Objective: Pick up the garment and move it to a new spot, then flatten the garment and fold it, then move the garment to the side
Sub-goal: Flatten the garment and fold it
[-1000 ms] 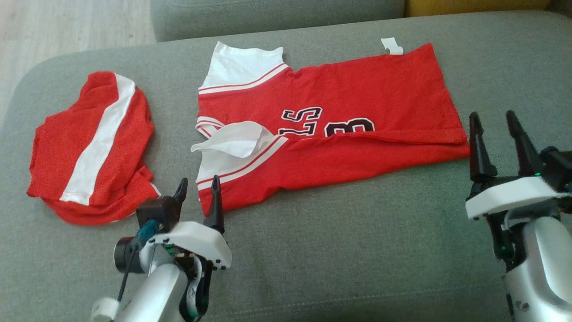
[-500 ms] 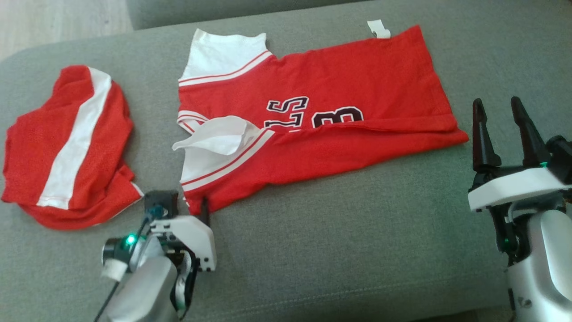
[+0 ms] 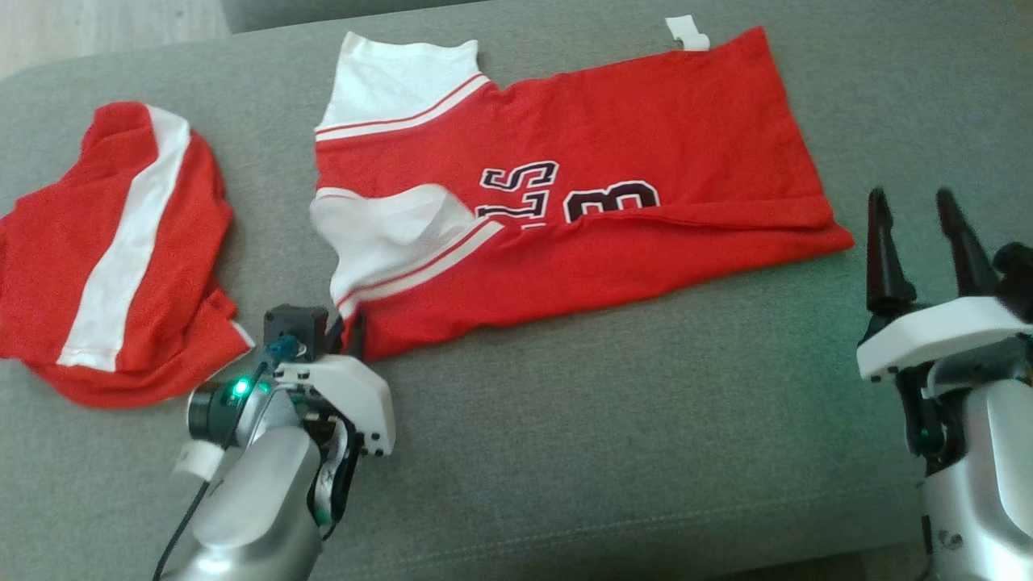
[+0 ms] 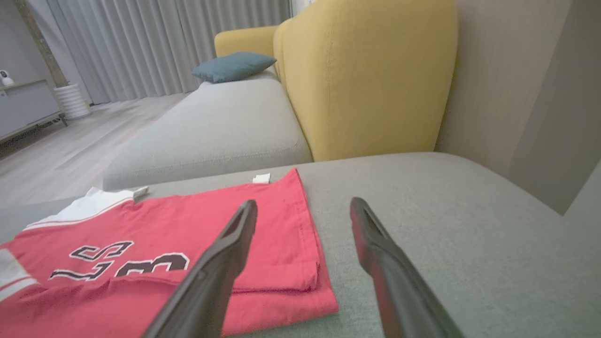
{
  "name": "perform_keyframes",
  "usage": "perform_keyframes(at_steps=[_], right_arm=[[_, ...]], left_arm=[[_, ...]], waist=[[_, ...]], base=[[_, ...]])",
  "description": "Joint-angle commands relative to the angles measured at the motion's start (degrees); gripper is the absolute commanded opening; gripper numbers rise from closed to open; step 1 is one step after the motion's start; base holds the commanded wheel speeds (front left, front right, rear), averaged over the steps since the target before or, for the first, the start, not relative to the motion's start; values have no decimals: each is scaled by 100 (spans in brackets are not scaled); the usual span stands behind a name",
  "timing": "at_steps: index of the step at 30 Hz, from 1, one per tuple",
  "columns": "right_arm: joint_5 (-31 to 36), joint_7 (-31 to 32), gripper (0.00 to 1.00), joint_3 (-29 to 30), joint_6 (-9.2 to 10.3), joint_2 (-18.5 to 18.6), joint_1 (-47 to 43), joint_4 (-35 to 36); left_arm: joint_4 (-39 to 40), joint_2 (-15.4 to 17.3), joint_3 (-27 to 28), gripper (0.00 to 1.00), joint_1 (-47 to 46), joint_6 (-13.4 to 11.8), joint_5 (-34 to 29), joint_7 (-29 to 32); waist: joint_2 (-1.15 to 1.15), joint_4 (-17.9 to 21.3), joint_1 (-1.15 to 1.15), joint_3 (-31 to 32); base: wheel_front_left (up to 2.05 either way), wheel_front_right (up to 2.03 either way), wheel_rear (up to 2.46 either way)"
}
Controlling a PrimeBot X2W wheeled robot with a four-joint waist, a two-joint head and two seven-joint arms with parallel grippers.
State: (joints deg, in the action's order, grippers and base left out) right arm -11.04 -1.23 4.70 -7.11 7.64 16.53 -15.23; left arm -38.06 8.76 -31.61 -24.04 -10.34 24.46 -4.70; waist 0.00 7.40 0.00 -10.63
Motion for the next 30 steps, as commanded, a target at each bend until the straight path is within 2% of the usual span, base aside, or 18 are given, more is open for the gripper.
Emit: perform_keyframes(at_steps=[1,8,17,24,30], right_arm=[[81,129,100,8,-37,-37,196,59],[155,652,100,492,-37,-250,338,-477],[388,1327,100,1078,-37,-395,930,-1386],[1136,1422,100,1530,-37,-370,1431,-1996],[1256,1505,100,1725,-37,-394,1775,-2434]], left_arm=[[295,82,211,0,-231,-68,-8,-264],[779,35,146,0,-292,-112,-136,-682],[1361,88,-107,0,-300,-136,-310,-545],[1731,181,-185,0,-353,-188,-386,-422],[1884,237,-190,0,-401,-229,-394,-373]], waist=[[0,-68,0,10],[0,-263,0,29],[0,-506,0,-153],[0,-629,0,-479],[0,-675,0,-645]], base=[[0,0,0],[0,0,0],[0,0,0],[0,0,0],[0,0,0]])
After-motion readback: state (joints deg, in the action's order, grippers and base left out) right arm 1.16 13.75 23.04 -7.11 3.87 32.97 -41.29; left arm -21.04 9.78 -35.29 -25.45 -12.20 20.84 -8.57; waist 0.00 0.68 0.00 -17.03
